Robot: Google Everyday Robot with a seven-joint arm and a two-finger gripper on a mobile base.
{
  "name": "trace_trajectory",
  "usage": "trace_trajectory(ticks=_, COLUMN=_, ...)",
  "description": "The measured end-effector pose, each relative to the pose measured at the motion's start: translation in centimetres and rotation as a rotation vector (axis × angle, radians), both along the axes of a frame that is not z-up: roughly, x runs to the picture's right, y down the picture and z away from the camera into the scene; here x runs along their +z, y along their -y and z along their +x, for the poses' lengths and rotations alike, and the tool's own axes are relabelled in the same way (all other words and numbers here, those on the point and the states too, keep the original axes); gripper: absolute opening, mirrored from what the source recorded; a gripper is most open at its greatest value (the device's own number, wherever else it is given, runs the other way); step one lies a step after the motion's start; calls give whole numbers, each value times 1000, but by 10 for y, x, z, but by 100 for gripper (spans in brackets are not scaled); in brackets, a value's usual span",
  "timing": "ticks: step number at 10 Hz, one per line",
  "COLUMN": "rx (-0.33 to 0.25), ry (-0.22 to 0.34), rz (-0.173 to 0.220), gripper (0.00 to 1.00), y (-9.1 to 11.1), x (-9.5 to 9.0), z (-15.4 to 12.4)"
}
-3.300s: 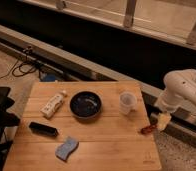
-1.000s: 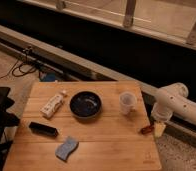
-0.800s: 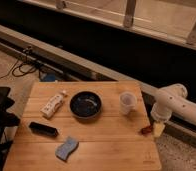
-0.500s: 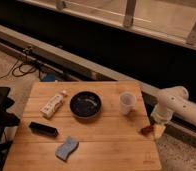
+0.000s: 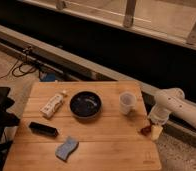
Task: Drag the pepper across the table
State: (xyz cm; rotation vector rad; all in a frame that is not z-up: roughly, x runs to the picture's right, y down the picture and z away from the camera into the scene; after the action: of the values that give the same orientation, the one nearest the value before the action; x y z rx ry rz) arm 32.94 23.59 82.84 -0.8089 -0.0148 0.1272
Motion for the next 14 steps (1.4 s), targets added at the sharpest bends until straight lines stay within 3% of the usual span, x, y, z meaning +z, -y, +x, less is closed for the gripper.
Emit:
trace_trajectory(ticks=7, rx=-17, ry=36, rz=-12, gripper=8, y=3, x=0, z=-11)
trace_trajectory(ticks=8, rx=-18, ry=37, rz=-15, gripper=2, y=3, x=-2, z=-11)
trace_trajectory(ticks=12, rx=-21, ry=36, rz=-27, gripper=0, y=0, x=-6, z=-10)
trace_trajectory(ticks=14, rx=-33, ry=31, rz=-16, gripper=0, y=10, x=-16, z=-18)
